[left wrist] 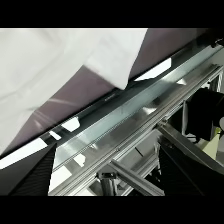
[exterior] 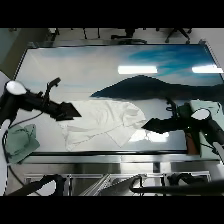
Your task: Fold the shirts.
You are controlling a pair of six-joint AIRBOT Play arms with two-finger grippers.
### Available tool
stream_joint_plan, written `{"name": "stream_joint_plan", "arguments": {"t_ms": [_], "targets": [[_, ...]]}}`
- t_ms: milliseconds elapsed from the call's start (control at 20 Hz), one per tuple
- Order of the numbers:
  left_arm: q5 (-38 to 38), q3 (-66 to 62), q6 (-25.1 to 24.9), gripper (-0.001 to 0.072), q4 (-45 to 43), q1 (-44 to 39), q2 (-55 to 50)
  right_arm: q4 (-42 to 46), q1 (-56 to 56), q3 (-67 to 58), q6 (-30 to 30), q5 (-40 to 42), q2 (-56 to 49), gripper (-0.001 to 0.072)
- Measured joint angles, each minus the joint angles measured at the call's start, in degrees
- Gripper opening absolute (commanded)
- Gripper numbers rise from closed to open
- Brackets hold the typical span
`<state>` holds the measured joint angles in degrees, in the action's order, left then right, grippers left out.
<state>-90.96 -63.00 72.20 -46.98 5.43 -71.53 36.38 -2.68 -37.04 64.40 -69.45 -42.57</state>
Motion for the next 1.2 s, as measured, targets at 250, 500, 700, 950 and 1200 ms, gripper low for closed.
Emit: {"name": "stream_joint_plan", "arguments": {"t_ms": [250, 500, 700, 950, 1200], "targets": [[16.6, 22.2, -2.2, 0.0259, -0.8, 6.1, 10.9, -3.3, 3.7, 2.1, -0.2, 8.5, -4.1, 0.05], [23.3, 31.3, -3.9, 0.0636, -2.6, 10.1, 12.4, -4.6, 7.9, 2.5, -0.9, 11.0, -11.7, 0.05], [22.8, 31.8, -4.4, 0.0636, -3.8, 15.4, 9.2, -6.5, 13.7, 2.5, -1.4, 14.4, -16.1, 0.05], [21.8, 31.4, -4.6, 0.0635, -4.5, 16.6, 3.5, -9.2, 16.4, 1.7, -3.3, 19.5, -17.7, 0.05], [22.9, 31.1, -4.6, 0.0106, -6.1, 13.5, -1.6, -9.6, 16.9, 1.1, -4.3, 22.3, -18.2, 0.0431]]}}
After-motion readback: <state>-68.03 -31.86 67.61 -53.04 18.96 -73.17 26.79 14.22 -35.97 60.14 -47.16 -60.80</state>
